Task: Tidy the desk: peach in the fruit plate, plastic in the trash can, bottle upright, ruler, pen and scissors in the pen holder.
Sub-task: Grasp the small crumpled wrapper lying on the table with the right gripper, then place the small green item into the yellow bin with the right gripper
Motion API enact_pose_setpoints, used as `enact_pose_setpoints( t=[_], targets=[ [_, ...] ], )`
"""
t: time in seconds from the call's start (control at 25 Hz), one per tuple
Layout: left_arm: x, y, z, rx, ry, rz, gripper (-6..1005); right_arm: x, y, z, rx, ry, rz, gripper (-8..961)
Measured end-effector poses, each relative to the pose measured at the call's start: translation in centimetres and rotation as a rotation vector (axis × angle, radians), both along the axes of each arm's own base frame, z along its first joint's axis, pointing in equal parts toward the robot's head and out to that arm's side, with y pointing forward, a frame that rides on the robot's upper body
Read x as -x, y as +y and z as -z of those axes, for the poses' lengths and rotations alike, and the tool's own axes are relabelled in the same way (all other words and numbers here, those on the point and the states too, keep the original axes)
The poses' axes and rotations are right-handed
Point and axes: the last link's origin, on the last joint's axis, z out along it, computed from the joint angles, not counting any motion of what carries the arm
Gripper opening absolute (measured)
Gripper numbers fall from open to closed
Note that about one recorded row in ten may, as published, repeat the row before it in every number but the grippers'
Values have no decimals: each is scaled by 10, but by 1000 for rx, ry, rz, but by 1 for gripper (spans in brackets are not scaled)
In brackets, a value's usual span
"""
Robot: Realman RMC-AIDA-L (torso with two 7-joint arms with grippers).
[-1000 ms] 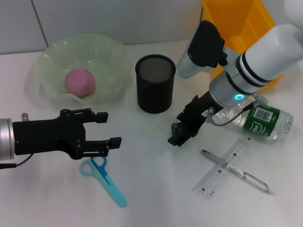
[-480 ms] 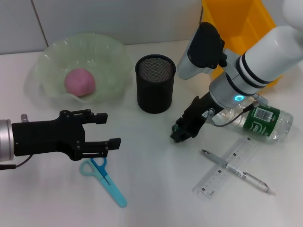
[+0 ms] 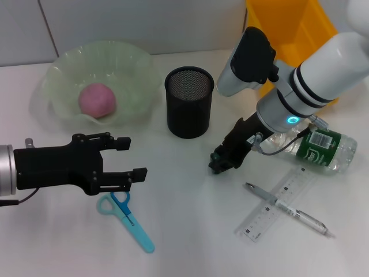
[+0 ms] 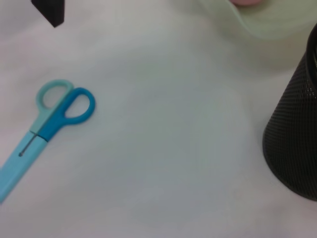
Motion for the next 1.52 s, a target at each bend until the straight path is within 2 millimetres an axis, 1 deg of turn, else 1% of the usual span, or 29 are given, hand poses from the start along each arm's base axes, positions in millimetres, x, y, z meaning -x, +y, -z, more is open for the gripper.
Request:
enact_pose_setpoints(
  t=[0.24, 0.32, 0.4, 0.44, 0.48, 0.52, 0.56, 0.6, 0.64, 0.68, 0.72, 0.76, 0.8, 0.84, 0.88, 0.92, 0.96, 1.0, 1.04, 1.16, 1.2, 1.24, 1.36, 1.4, 1.44, 1.52],
  targets=[
    [-1, 1, 0, 0, -2, 1, 797, 4, -2, -4, 6, 28, 5, 334],
    [-1, 1, 0, -2, -2, 1, 797, 7, -4, -9, -1, 49, 4, 335],
    [0, 2, -1, -7, -6, -3, 797, 13, -8, -18, -7, 95, -6, 335],
    [0, 2, -1, -7, -6, -3, 797, 13, -8, -18, -7, 95, -6, 335],
    [0, 2, -2, -9, -6, -4, 797, 18, -12, -25, -6, 134, -10, 335],
    [0, 2, -2, -10, -6, -4, 797, 18, -12, -25, -6, 134, -10, 336],
    [0, 2, -2, -11, -6, -4, 797, 20, -14, -30, -9, 151, -12, 336],
    [0, 2, -2, -11, -6, -3, 797, 22, -17, -41, -20, 179, -12, 336],
    [0, 2, -2, -11, -6, -3, 796, 22, -17, -41, -20, 179, -12, 336],
    [0, 2, -3, -10, -6, -2, 796, 23, -18, -46, -29, 195, -13, 336],
    [-1, 2, -3, -10, -7, -1, 796, 24, -21, -57, -40, 233, -10, 337],
    [-1, 2, -2, -10, -7, -1, 796, 24, -21, -57, -40, 233, -10, 337],
    [-1, 2, -2, -9, -7, 0, 796, 26, -24, -71, -58, 279, -4, 337],
    [-1, 2, -2, -9, -7, 0, 796, 26, -24, -71, -58, 279, -4, 337],
    [-1, 2, -2, -9, -7, 0, 796, 28, -26, -88, -87, 321, -6, 337],
    [-1, 2, -2, -9, -7, 2, 796, 28, -27, -95, -103, 337, -8, 337],
    [-1, 2, -2, -9, -7, 2, 796, 28, -27, -95, -103, 337, -8, 338],
    [-2, 2, -2, -9, -7, 3, 796, 28, -29, -111, -145, 367, -13, 338],
    [-2, 2, -2, -9, -7, 3, 797, 28, -29, -111, -145, 367, -13, 338],
    [-2, 2, -2, -7, -8, 6, 797, 26, -28, -133, -222, 400, -15, 339],
    [-2, 2, -2, -6, -8, 6, 797, 22, -27, -149, -288, 419, -4, 339],
    [-2, 2, -2, -6, -8, 6, 797, 22, -27, -149, -288, 419, -4, 339],
    [-2, 2, -2, -6, -8, 6, 797, 17, -24, -166, -369, 440, 4, 339],
    [-2, 2, -2, -6, -8, 7, 797, 14, -22, -176, -425, 453, 9, 340],
    [-2, 2, -2, -6, -8, 7, 797, 14, -22, -176, -425, 453, 9, 340],
    [-3, 2, -2, -5, -9, 6, 797, 10, -19, -185, -477, 465, 18, 340]
  ],
)
